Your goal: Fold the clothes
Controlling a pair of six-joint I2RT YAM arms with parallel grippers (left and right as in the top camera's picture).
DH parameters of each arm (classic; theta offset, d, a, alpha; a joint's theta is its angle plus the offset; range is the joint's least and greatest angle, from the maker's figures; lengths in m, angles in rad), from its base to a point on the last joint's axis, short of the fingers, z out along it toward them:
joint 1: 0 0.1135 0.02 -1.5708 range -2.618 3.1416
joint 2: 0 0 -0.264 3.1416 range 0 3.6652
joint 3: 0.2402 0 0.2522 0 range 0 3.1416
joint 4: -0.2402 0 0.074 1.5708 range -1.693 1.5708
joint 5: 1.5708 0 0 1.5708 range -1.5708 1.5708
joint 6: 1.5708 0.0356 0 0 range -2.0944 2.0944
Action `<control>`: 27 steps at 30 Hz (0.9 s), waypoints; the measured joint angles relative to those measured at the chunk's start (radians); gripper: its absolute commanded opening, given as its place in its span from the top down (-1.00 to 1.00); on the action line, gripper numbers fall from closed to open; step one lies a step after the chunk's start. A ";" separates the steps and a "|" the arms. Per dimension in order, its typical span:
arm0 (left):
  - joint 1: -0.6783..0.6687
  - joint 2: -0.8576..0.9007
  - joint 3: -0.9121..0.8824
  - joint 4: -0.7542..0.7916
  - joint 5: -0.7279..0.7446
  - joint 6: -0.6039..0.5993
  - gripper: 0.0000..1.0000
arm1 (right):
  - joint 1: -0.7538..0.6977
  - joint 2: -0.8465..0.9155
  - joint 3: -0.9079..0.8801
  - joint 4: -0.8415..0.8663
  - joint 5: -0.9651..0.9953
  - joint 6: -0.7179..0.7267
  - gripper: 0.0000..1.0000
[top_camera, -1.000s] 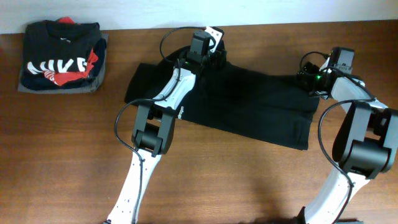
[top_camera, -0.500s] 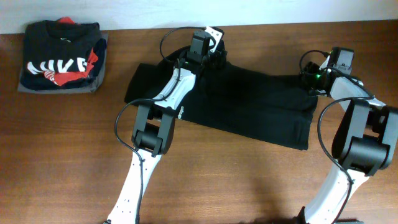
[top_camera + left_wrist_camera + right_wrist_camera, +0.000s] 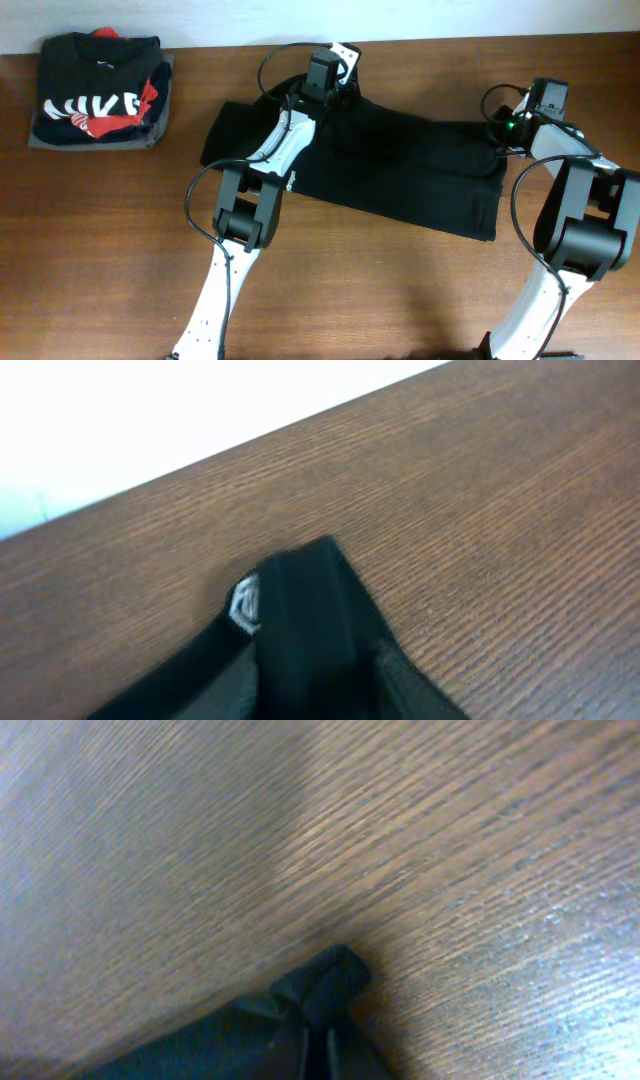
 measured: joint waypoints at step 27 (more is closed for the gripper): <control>0.030 0.024 0.195 -0.124 0.004 0.007 0.99 | 0.000 0.016 0.134 -0.237 0.000 0.002 0.92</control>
